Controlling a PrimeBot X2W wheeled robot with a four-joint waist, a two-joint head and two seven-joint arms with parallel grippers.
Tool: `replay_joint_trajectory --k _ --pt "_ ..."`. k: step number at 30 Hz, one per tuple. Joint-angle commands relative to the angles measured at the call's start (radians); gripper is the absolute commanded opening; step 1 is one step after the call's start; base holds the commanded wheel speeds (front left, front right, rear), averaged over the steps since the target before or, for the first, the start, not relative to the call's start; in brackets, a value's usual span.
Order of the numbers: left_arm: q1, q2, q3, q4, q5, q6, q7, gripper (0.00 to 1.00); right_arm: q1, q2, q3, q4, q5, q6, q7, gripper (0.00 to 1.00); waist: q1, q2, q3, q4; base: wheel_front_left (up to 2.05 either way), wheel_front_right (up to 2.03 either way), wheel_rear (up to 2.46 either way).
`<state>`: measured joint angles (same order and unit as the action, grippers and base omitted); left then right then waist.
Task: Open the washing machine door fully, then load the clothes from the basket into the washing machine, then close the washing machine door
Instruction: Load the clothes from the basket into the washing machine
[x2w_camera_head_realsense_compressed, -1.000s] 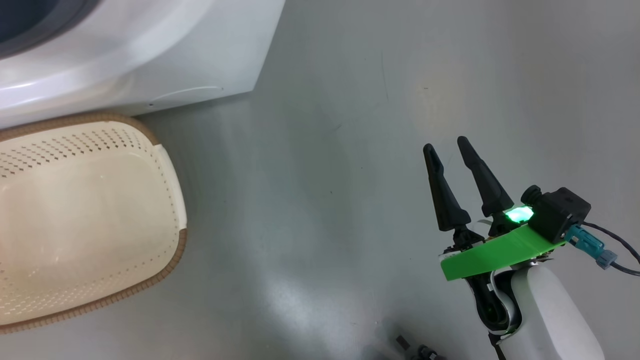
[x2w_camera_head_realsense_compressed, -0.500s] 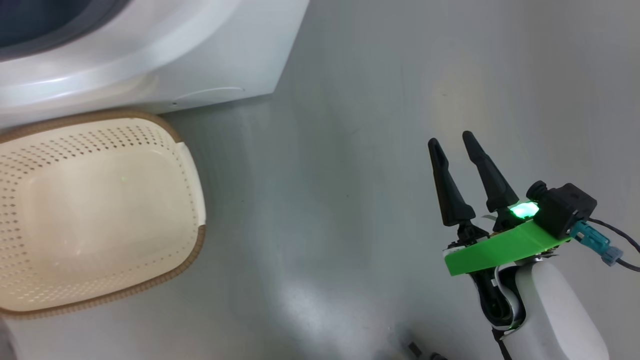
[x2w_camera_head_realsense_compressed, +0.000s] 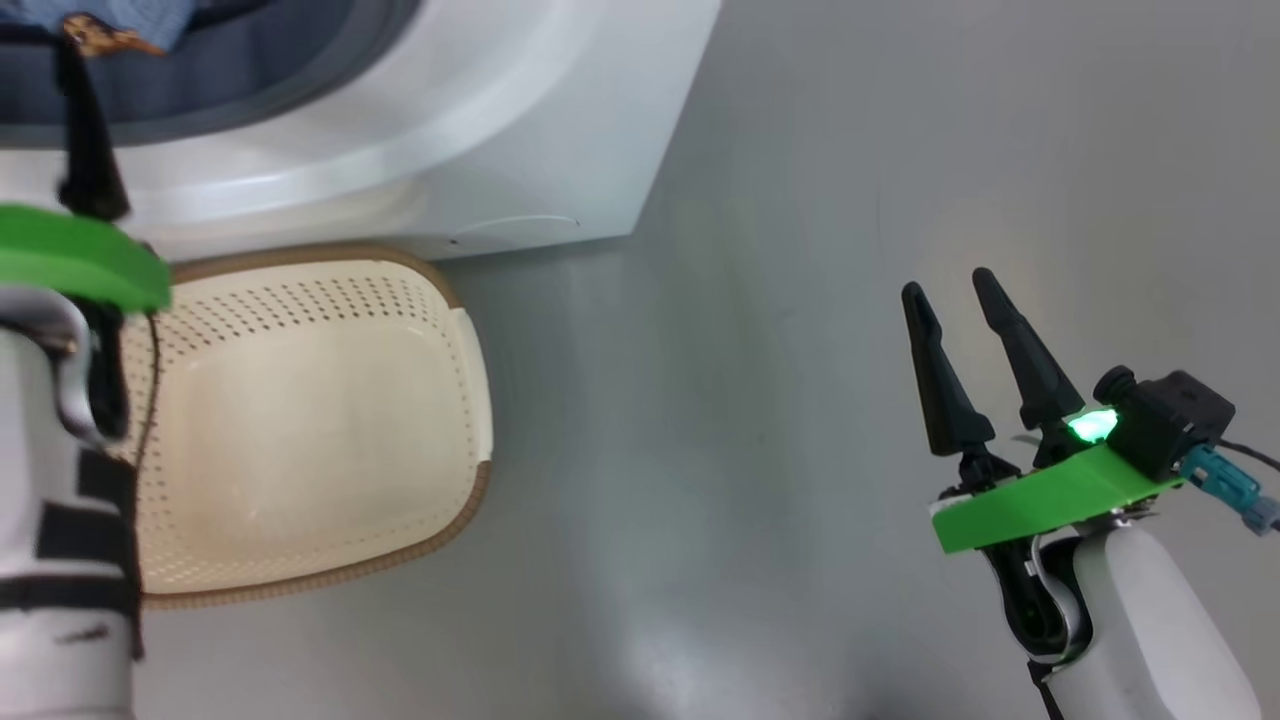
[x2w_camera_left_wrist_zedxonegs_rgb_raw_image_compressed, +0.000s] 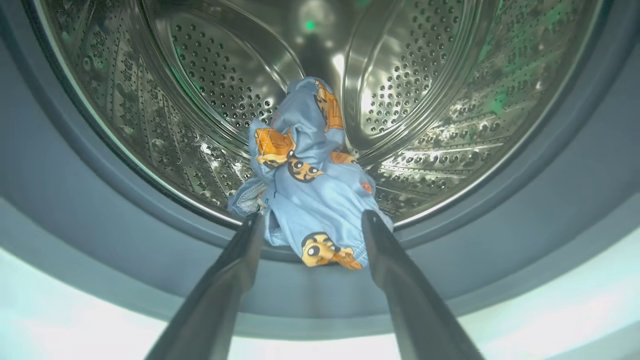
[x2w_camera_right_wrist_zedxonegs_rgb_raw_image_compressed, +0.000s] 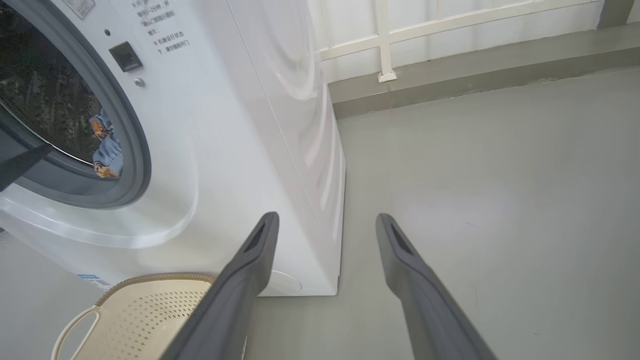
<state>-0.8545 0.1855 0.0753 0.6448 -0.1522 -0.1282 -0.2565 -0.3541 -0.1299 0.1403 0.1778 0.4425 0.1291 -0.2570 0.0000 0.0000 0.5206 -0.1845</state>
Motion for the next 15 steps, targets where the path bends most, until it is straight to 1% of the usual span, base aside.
replay_joint_trajectory --k 1,7,15 --pt "0.047 0.032 0.016 -0.040 -0.002 -0.002 -0.005 1.00 0.043 -0.008 0.016 -0.017 0.000 0.002 -0.005 1.00 0.0000 0.0000 -0.048 0.041 0.00 0.00 0.00" --pt "0.182 0.008 0.021 -0.109 -0.033 -0.002 -0.005 1.00 0.072 -0.028 0.001 -0.009 0.003 0.002 -0.005 1.00 0.0000 0.0000 -0.100 0.078 0.00 0.00 0.00" --pt "0.327 -0.015 0.034 -0.196 -0.039 -0.002 -0.005 1.00 0.111 -0.042 -0.014 -0.007 0.002 0.002 -0.005 1.00 0.0000 0.0000 -0.152 0.107 0.00 0.00 0.00"
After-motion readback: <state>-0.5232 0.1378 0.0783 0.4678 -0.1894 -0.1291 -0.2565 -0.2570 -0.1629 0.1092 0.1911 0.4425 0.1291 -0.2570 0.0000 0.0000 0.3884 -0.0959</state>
